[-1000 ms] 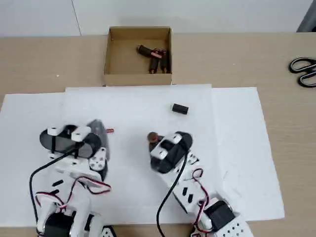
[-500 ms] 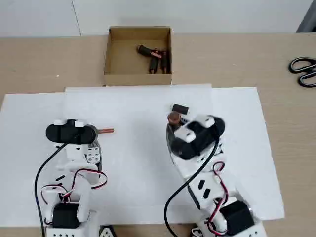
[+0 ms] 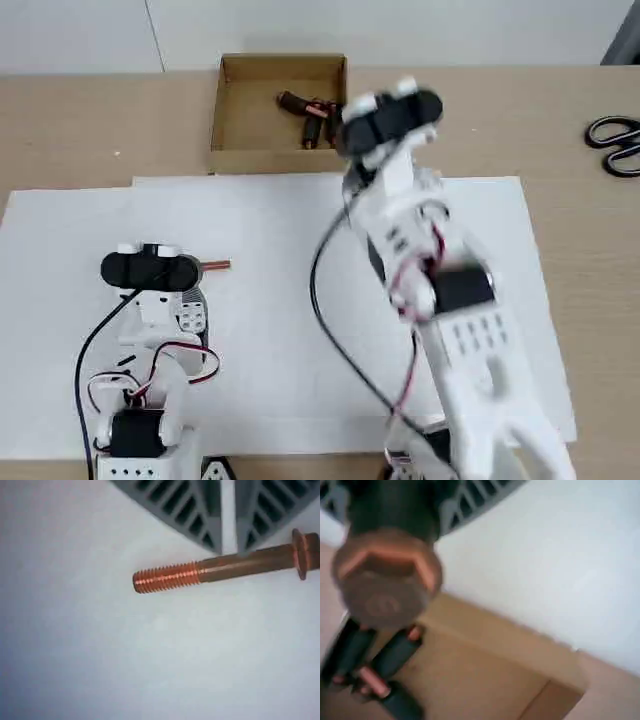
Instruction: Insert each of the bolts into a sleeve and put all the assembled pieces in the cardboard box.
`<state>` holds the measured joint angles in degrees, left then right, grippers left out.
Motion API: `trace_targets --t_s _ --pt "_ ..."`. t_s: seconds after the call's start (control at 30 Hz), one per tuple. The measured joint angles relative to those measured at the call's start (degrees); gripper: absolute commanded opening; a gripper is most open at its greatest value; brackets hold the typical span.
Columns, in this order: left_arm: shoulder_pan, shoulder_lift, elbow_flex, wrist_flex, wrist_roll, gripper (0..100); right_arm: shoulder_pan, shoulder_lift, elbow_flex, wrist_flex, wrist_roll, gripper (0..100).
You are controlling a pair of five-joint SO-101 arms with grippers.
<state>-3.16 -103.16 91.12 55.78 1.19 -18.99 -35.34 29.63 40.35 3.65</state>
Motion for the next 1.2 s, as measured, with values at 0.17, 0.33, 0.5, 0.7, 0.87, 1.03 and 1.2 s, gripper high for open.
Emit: trace_targets --t_s 0.17,0.33,0.5,0.7,0.87,1.03,1.2 --pt "0.0 0.0 0.2 0.0 0.0 1 1.1 16.9 -13.3 -6.0 3.1 0.3" --pt "0.0 0.0 1.3 0.0 0.0 1 0.8 31.9 -25.5 -9.7 5.6 0.3" --pt "0.0 0.0 1.4 0.0 0.1 1 0.8 44.9 -36.7 -13.8 6.1 0.4" --pt "0.0 0.0 1.4 0.0 0.0 1 0.7 58.6 -45.8 -22.7 11.0 0.4" --pt "0.0 0.0 1.4 0.0 0.0 1 -1.3 67.1 -50.0 -29.2 18.2 0.7" --pt "0.0 0.0 1.4 0.0 0.0 1 -4.7 71.6 -51.5 -30.6 24.8 0.9" --pt "0.0 0.0 1.4 0.0 0.0 1 -5.2 73.9 -51.5 -30.6 28.9 5.3"
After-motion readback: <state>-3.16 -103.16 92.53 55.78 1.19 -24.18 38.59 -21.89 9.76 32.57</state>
